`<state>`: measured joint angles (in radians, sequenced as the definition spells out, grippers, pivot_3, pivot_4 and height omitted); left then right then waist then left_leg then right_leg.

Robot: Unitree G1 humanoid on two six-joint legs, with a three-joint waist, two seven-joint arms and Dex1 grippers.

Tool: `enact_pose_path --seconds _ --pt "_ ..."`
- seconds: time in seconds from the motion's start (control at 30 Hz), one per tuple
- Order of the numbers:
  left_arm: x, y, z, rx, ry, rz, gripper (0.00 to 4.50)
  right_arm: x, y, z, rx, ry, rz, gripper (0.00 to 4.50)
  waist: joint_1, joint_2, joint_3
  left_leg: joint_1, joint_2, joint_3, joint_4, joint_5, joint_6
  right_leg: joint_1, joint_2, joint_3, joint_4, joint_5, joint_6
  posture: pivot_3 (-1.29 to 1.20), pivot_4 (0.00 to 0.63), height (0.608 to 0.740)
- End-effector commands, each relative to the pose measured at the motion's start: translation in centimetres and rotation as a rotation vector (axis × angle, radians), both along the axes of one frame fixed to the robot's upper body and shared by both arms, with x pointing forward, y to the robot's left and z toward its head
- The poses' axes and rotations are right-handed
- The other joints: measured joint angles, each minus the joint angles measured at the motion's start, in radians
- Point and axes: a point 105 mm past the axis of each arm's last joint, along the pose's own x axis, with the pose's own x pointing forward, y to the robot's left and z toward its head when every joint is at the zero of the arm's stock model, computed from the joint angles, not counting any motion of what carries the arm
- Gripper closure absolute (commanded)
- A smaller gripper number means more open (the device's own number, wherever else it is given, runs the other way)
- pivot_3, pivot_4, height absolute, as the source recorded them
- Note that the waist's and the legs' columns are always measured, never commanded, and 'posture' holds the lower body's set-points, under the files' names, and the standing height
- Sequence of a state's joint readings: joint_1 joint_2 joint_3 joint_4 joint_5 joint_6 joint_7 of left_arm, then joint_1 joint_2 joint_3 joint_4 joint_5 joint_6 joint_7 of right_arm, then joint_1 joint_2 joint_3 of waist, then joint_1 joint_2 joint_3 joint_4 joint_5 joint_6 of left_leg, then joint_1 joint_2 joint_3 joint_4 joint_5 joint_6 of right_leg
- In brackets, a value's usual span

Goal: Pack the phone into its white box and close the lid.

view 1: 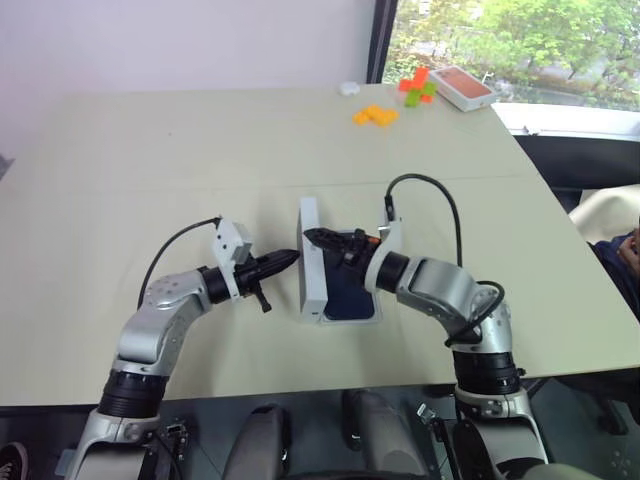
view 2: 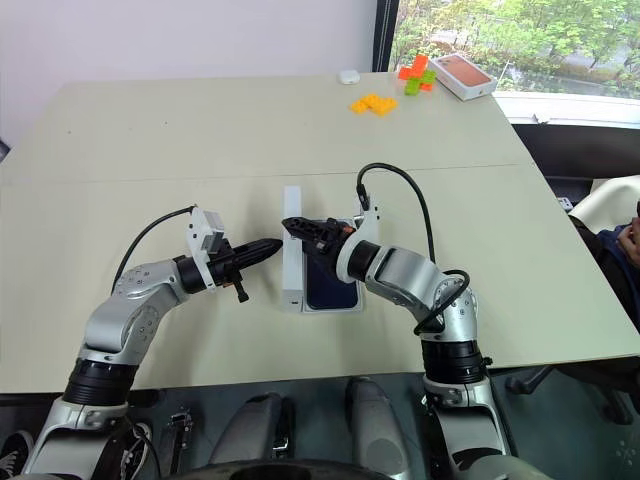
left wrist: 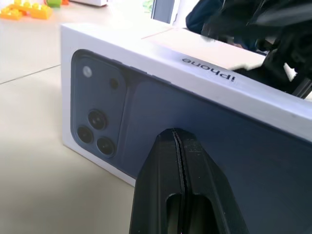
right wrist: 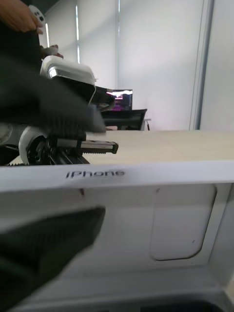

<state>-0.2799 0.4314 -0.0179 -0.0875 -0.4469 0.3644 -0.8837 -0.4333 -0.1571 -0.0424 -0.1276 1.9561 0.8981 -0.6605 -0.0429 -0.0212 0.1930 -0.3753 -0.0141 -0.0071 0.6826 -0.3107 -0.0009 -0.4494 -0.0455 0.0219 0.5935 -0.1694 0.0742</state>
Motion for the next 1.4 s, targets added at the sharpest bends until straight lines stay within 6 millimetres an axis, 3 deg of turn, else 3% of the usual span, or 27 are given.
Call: enact_pose_path --seconds 0.03,0.17,0.33,0.5,0.63,0.73,0.97,1.33,1.4 --pt "0.0 -0.1 1.0 -0.01 -0.043 -0.009 4.5 -0.5 -0.2 1.6 0.001 -0.085 0.027 0.1 0.0 0.0 0.0 0.0 0.0 0.0 0.0 0.0 0.0 0.0 0.0 0.0 0.0 0.0 0.0 0.0 0.15 0.74" --pt "-0.1 -0.4 0.8 -0.015 -0.034 -0.016 4.5 0.1 -2.0 2.5 -0.081 -0.207 0.035 0.1 0.001 0.0 0.0 0.0 0.0 0.001 0.0 0.0 0.0 0.0 0.0 0.0 0.0 0.0 0.0 0.0 0.15 0.74" --pt "-0.3 -1.3 0.6 -0.021 -0.034 -0.037 4.5 1.0 -5.4 3.5 -0.363 -0.444 0.101 0.1 0.006 0.0 0.0 0.0 0.0 0.001 0.0 0.0 0.0 0.0 0.0 0.0 -0.001 -0.001 -0.001 0.0 0.15 0.74" --pt "-0.3 -2.5 0.7 -0.042 -0.029 -0.063 4.5 2.4 -8.5 3.4 -0.584 -0.564 0.114 0.1 0.014 0.0 0.0 -0.001 -0.001 0.002 0.0 -0.002 0.003 0.0 0.001 0.0 -0.002 -0.001 0.001 0.0 0.15 0.74" --pt "-0.2 -3.5 0.8 -0.064 -0.019 -0.081 4.5 2.8 -9.2 3.7 -0.66 -0.649 0.153 0.1 0.021 0.0 0.0 -0.001 -0.001 0.002 0.0 -0.002 0.003 0.0 0.001 0.001 -0.003 -0.001 0.002 0.0 0.15 0.74" --pt "0.2 -5.0 0.1 -0.084 0.013 -0.096 4.5 3.4 -10.9 1.7 -0.949 -0.75 0.244 0.1 0.033 0.0 0.0 0.0 -0.001 0.002 0.0 -0.002 0.003 0.0 0.001 0.001 -0.002 -0.002 0.003 0.0 0.15 0.74" --pt "0.6 -5.0 0.9 -0.108 0.001 -0.079 4.5 3.6 -11.2 0.9 -1.06 -0.847 0.324 0.1 0.03 0.0 0.0 -0.001 -0.003 0.002 0.001 -0.003 0.004 0.001 -0.001 0.001 -0.004 -0.002 0.003 0.0 0.15 0.74" --pt "1.4 -1.5 3.4 -0.109 -0.05 0.027 4.5 4.1 -10.6 0.9 -1.077 -0.898 0.326 0.1 0.031 0.0 0.0 0.0 -0.003 0.001 0.001 -0.003 0.004 0.001 -0.002 0.001 -0.004 -0.002 0.003 0.0 0.15 0.74" --pt "1.7 -0.7 4.1 -0.107 -0.076 0.054 4.5 4.3 -10.6 1.1 -1.057 -0.891 0.305 0.61 0.031 0.0 0.0 -0.001 -0.004 0.001 0.001 -0.003 0.004 0.001 -0.002 0.001 -0.004 -0.002 0.003 0.0 0.15 0.74"
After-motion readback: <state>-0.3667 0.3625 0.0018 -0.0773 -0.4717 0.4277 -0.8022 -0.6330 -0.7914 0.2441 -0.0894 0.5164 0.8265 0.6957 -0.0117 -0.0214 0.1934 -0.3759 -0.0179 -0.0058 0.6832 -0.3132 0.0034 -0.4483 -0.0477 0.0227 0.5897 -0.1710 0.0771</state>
